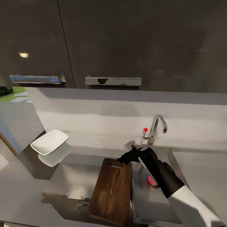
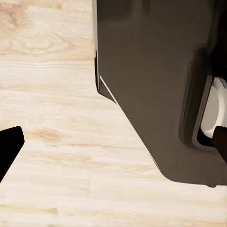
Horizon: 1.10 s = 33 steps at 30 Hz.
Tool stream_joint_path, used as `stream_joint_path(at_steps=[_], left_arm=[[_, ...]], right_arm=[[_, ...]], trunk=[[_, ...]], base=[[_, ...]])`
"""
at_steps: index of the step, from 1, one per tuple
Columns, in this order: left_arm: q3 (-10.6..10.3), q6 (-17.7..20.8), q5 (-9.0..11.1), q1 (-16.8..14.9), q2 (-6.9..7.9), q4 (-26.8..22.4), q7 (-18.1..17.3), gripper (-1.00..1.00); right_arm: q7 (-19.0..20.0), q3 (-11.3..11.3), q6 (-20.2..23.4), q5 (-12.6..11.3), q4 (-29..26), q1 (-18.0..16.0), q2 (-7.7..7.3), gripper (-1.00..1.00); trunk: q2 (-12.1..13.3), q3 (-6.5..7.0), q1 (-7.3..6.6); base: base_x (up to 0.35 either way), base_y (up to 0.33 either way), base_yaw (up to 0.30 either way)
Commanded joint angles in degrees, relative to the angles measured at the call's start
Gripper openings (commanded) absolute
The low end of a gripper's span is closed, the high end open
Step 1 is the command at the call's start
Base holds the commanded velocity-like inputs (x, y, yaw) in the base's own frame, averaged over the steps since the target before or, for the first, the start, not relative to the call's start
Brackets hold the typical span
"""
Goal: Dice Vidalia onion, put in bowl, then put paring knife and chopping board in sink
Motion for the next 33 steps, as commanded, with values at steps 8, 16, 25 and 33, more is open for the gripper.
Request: stream_joint_path(at_steps=[8,16,25,33], left_arm=[[0.0,-0.3,0.0,0.0,0.0,0.1,0.0,1.0],[0.0,-0.3,0.0,0.0,0.0,0.1,0.0,1.0],[0.0,-0.3,0.0,0.0,0.03,0.1,0.0,1.0],[0.0,-0.3,0.0,0.0,0.0,0.1,0.0,1.0]], right_arm=[[0.1,0.1,0.2,0.0,-0.1,-0.1,-0.04,1.0],[0.1,0.1,0.2,0.0,-0.1,-0.1,-0.12,1.0],[0.1,0.1,0.2,0.2,-0.1,-0.1,-0.13,1.0],[0.1,0.0,0.2,0.3,-0.1,-0.1,-0.47,1.0]], trunk=[[-0.1,-0.77,0.03],[-0.1,-1.44,0.03],[-0.1,-1.92,0.03],[-0.1,-2.35,0.03]], base=[[0.0,0.0,0.0],[0.0,0.0,0.0],[0.0,0.0,0.0],[0.0,0.0,0.0]])
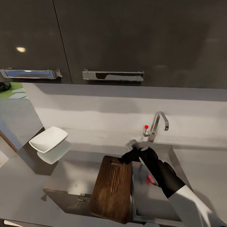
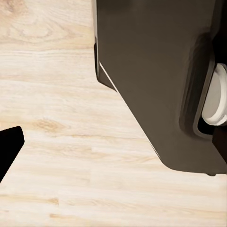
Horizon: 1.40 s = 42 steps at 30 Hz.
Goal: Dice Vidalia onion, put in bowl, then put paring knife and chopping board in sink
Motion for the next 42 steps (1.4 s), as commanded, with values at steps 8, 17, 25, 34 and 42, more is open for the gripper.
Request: stream_joint_path(at_steps=[8,17,25,34,42], left_arm=[[0.0,-0.3,0.0,0.0,0.0,0.1,0.0,1.0],[0.0,-0.3,0.0,0.0,0.0,0.1,0.0,1.0],[0.0,-0.3,0.0,0.0,-0.01,0.1,0.0,1.0],[0.0,-0.3,0.0,0.0,0.0,0.1,0.0,1.0],[0.0,-0.3,0.0,0.0,0.0,0.1,0.0,1.0]], right_arm=[[0.0,0.0,0.3,0.1,-0.1,-0.1,-0.37,1.0],[0.0,0.0,0.3,0.1,-0.1,-0.1,-0.42,1.0],[-0.1,0.1,0.3,0.1,-0.1,-0.1,-0.34,1.0],[0.0,0.1,0.3,0.1,-0.1,-0.1,-0.33,1.0],[-0.1,0.2,0.3,0.1,-0.1,-0.1,-0.32,1.0]], trunk=[[-0.1,-0.62,0.03],[-0.1,-1.27,0.03],[-0.1,-1.89,0.03],[-0.1,-2.65,0.03],[-0.1,-3.35,0.03]], base=[[0.0,0.0,0.0],[0.0,0.0,0.0],[0.0,0.0,0.0],[0.0,0.0,0.0],[0.0,0.0,0.0]])
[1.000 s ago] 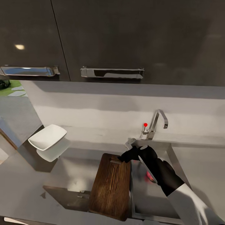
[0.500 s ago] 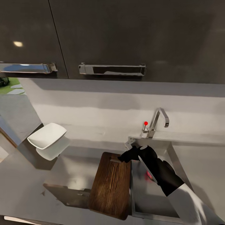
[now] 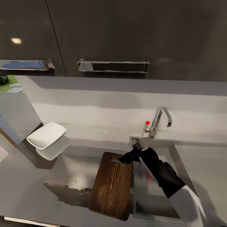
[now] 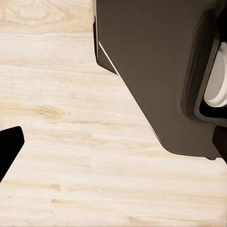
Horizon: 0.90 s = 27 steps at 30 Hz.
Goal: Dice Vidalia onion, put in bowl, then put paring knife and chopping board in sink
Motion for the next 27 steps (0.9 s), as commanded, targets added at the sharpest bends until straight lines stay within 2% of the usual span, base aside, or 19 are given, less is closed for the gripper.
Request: stream_joint_path(at_steps=[1,27], left_arm=[[0.0,-0.3,0.0,0.0,0.0,0.1,0.0,1.0],[0.0,-0.3,0.0,0.0,0.01,0.1,0.0,1.0]], right_arm=[[0.1,0.1,0.2,0.1,-0.1,-0.1,-0.05,1.0],[0.1,0.1,0.2,0.0,-0.1,-0.1,-0.06,1.0]], trunk=[[-0.1,-0.18,0.03],[-0.1,-2.52,0.03]], base=[[0.0,0.0,0.0],[0.019,0.0,0.0]])
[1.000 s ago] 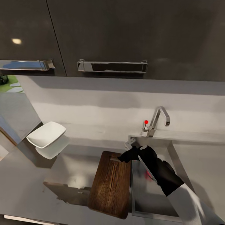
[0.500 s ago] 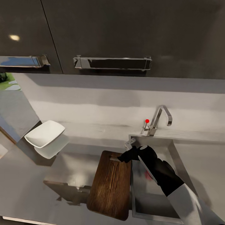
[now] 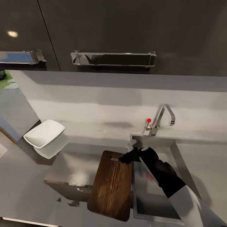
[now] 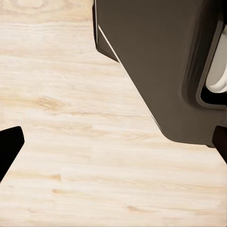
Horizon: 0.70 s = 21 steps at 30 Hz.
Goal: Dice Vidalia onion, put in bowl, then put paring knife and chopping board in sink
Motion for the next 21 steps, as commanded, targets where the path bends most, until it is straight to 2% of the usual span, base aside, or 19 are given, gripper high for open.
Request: stream_joint_path(at_steps=[1,14,21], left_arm=[[0.0,-0.3,0.0,0.0,0.0,0.1,0.0,1.0],[0.0,-0.3,0.0,0.0,0.0,0.1,0.0,1.0],[0.0,-0.3,0.0,0.0,0.0,0.1,0.0,1.0]], right_arm=[[0.2,0.1,0.3,-0.1,0.0,0.0,-0.04,1.0],[0.2,0.1,0.3,-0.1,0.0,0.0,-0.03,1.0],[0.2,0.2,0.3,-0.1,0.0,0.0,0.0,1.0]], trunk=[[-0.1,-0.18,0.03],[-0.1,-1.35,0.03],[-0.1,-1.53,0.03]], base=[[0.0,0.0,0.0],[0.0,0.0,0.0],[0.0,0.0,0.0]])
